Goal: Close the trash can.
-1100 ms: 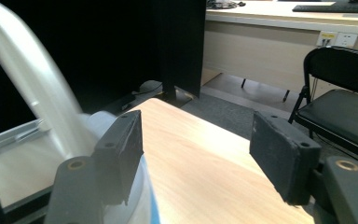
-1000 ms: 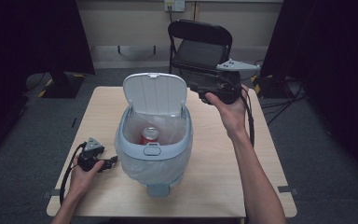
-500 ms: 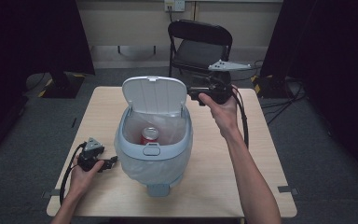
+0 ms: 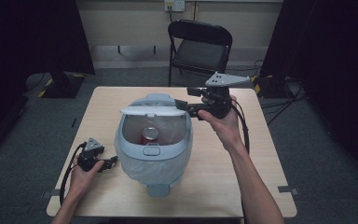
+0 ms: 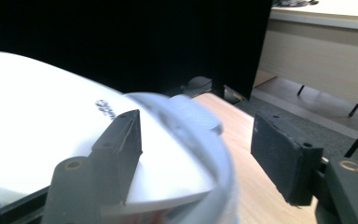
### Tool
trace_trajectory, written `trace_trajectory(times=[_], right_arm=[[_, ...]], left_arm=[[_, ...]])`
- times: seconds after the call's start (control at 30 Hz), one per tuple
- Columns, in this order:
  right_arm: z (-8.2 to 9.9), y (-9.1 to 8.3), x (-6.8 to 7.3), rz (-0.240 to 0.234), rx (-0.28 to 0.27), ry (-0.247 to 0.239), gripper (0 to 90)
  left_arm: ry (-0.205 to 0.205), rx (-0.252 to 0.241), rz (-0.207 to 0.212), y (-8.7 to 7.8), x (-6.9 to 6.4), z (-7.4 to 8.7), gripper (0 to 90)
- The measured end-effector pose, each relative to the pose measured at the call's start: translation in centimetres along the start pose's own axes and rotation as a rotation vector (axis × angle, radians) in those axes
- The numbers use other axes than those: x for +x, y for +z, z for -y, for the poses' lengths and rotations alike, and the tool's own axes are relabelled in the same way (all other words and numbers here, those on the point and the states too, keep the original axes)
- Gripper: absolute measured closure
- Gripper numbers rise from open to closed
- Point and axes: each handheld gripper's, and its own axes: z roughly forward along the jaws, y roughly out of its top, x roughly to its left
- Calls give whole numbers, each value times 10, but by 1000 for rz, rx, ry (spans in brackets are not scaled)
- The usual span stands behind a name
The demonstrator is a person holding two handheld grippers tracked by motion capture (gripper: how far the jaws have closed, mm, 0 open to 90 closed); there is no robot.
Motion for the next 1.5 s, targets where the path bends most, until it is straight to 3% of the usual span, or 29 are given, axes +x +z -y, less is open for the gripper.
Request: trace_trajectory(times=[0.17,0.37,0.53,0.67,0.87,1.07,1.1,1.13,1.27,1.5], right_arm=[[4,-2,10,25,23,-21,319],[12,2,23,-9,64,-26,315],[15,2,27,-8,68,-20,304],[17,7,35,-46,112,-16,254],[17,19,58,-64,106,-57,245],[22,21,76,-54,76,-71,250],[22,21,78,-54,82,-77,250],[22,22,80,-31,108,-112,261],[24,23,82,-39,86,-117,262],[19,27,79,-48,106,-106,256]], left_arm=[[-2,0,0,0,0,0,243],[-2,0,0,0,0,0,243],[-2,0,0,0,0,0,243],[-2,0,0,0,0,0,243],[-3,0,-1,0,0,0,242],[-1,0,-6,0,-1,0,241],[-1,1,-7,0,-1,0,241],[-5,-1,-9,0,-1,1,240],[-7,-1,-8,0,-1,1,237],[-7,1,-9,-1,-1,1,236]])
